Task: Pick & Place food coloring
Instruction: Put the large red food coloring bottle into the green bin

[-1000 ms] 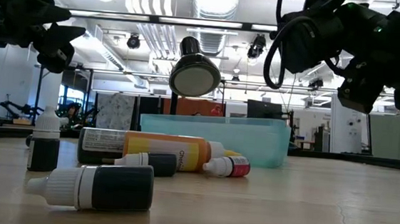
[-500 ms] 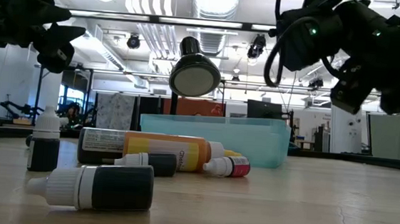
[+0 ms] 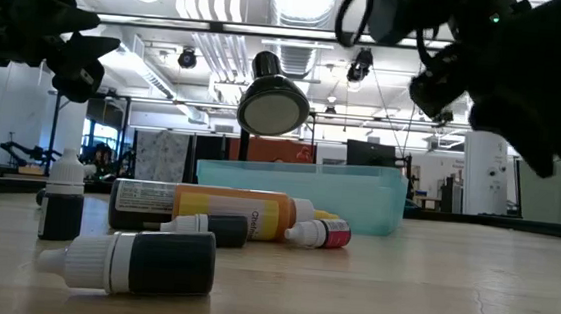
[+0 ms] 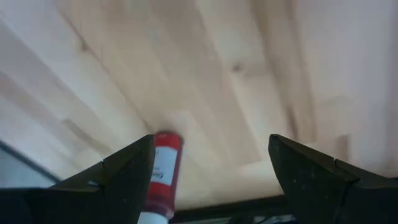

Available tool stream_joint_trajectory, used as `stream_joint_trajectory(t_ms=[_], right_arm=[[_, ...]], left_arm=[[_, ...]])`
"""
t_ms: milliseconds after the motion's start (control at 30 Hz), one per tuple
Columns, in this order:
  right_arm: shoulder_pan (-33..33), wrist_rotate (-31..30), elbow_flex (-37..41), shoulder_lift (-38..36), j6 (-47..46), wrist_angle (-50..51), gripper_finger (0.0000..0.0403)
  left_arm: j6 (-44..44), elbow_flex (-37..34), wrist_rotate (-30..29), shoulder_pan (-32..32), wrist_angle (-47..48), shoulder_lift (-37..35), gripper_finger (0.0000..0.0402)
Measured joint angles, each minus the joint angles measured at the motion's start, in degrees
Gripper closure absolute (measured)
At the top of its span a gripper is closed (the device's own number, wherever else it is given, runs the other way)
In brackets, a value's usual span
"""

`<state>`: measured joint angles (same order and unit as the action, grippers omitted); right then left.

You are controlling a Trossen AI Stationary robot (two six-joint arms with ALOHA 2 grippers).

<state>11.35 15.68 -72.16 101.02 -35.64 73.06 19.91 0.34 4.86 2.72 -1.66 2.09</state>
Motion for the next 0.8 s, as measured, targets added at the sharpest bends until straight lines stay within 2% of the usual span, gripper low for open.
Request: stream_joint_trajectory(t_ms=[167,267,367,467,800], right_arm=[[0.1,-6.1,-2.5,-3.0,0.2,-0.1,0.0099],[0.3,-12.3,-3.2,-5.6,0.4,-0.1,0.0102],[0.4,-15.7,-3.5,-7.8,3.3,-0.1,0.0105],[0.4,-15.9,-3.6,-9.1,7.2,-0.2,0.0106],[0.4,-15.4,-3.5,-9.0,7.7,-2.0,0.0113]], left_arm=[[0.0,0.0,0.0,0.0,0.0,0.0,0.0284],[0.0,0.0,0.0,0.0,0.0,0.0,0.0284],[0.0,0.0,0.0,0.0,0.0,0.0,0.0284],[0.0,0.0,0.0,0.0,0.0,0.0,0.0284],[0.0,0.0,0.0,0.0,0.0,0.0,0.0284]])
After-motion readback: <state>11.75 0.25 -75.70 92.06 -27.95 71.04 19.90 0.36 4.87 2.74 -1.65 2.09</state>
